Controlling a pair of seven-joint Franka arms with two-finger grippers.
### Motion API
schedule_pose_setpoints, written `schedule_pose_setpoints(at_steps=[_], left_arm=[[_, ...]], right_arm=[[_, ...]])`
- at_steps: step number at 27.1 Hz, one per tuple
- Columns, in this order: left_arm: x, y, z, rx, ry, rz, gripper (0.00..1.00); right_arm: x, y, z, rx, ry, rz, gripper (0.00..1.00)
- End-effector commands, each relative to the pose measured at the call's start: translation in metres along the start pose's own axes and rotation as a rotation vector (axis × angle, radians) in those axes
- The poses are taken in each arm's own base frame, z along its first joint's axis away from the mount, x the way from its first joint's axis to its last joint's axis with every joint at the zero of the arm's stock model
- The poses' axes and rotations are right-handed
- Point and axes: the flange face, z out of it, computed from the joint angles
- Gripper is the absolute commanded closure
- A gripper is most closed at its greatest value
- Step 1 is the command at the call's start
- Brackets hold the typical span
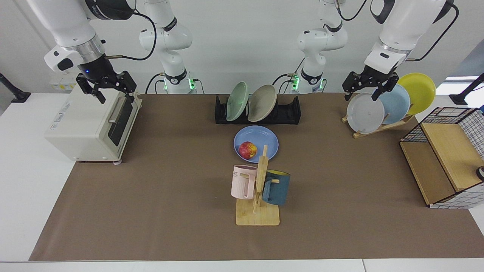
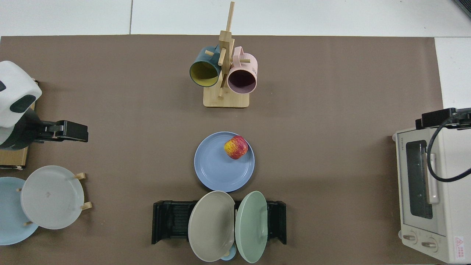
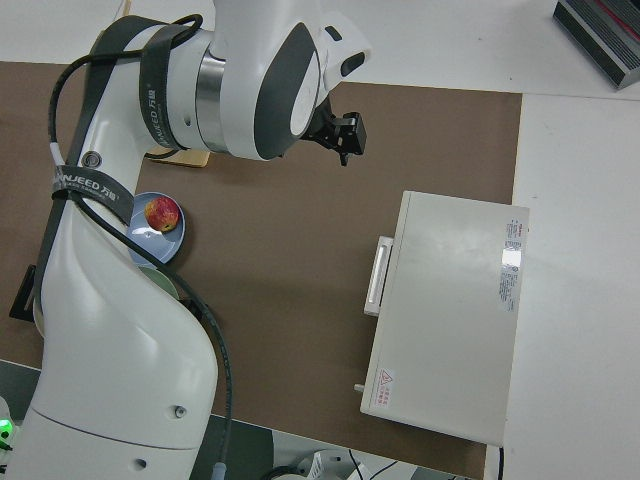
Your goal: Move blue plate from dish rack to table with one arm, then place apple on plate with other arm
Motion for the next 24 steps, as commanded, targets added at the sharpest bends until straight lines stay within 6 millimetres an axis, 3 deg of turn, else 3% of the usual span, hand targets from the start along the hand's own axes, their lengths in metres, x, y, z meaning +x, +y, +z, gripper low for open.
schedule_pose_setpoints(at_steps=[1, 24], left_arm=[[-0.003, 0.003, 0.002, -0.003, -0.01, 0.002, 0.0], [-0.003, 0.004, 0.002, -0.003, -0.01, 0.004, 0.0]], right_arm=[[-0.006, -0.005, 0.002, -0.012, 0.013, 0.038, 0.0], [-0.007, -0.002, 0.013, -0.088, -0.003, 0.073, 0.0]])
